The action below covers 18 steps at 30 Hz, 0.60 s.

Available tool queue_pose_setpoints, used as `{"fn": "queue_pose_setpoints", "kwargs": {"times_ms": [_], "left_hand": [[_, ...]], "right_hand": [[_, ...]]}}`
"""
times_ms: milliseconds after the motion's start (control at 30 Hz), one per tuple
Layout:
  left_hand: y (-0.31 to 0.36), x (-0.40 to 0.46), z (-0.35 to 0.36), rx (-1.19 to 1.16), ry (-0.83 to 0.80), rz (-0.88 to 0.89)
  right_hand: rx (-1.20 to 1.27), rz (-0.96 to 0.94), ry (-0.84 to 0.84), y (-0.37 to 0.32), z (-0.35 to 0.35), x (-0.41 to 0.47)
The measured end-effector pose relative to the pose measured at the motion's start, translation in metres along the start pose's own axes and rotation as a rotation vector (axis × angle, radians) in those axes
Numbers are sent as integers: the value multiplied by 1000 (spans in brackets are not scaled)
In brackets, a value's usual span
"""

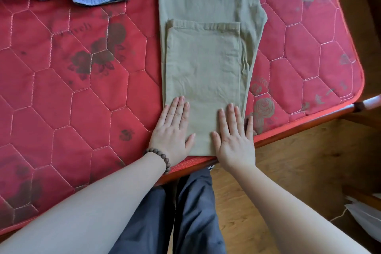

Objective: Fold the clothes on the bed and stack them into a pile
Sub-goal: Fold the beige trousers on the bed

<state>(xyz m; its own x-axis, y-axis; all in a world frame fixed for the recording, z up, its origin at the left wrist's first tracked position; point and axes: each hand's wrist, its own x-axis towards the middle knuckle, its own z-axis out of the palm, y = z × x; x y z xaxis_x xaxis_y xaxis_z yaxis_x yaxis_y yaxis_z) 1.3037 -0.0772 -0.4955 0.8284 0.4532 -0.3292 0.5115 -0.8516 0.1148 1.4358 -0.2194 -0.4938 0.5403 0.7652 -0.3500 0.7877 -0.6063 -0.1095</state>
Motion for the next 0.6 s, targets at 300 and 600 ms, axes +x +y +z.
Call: {"fn": "queue_pose_setpoints", "kwargs": {"times_ms": [300, 600], "left_hand": [[-14, 100, -28, -45, 127, -66], [-59, 192, -51, 68, 248, -33]], "right_hand": [[77, -223, 53, -31, -30, 103], [0, -175, 111, -9, -59, 222]]}}
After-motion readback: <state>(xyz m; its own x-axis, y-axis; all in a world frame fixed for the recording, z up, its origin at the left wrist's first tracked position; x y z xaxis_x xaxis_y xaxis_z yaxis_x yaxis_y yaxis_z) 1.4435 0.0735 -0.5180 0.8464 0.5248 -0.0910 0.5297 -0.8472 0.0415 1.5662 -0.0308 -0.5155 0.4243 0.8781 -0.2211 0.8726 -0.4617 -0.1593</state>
